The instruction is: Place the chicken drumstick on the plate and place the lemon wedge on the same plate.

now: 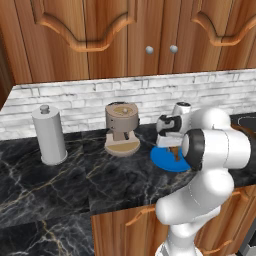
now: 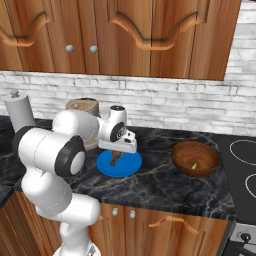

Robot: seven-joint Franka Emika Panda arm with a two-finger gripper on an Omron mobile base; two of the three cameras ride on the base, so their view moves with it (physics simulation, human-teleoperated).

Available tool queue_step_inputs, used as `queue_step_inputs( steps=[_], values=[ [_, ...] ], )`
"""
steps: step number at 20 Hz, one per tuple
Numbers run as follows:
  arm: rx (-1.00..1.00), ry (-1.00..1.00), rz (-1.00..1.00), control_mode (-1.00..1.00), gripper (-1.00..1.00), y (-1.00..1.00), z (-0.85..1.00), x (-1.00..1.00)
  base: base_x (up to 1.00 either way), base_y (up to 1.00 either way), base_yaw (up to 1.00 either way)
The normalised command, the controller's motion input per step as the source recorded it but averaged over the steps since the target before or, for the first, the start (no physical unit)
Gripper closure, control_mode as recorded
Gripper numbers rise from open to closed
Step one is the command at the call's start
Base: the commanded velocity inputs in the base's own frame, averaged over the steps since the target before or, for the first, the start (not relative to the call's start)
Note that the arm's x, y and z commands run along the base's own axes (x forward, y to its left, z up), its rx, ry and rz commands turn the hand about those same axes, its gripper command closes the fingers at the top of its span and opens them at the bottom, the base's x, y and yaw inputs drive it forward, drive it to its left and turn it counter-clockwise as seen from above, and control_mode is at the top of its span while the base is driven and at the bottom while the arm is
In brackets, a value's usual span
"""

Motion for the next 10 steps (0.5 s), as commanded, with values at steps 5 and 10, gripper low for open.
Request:
queue_step_inputs(
  steps=[5, 10],
  values=[
    [0.01, 0.00, -0.06, -1.00, 1.00, 0.43, -0.16, 0.02, 0.00, 0.00, 0.00],
    [0.01, -0.02, -0.02, -1.00, 1.00, 0.23, -0.31, 0.15, 0.00, 0.00, 0.00]
  ],
)
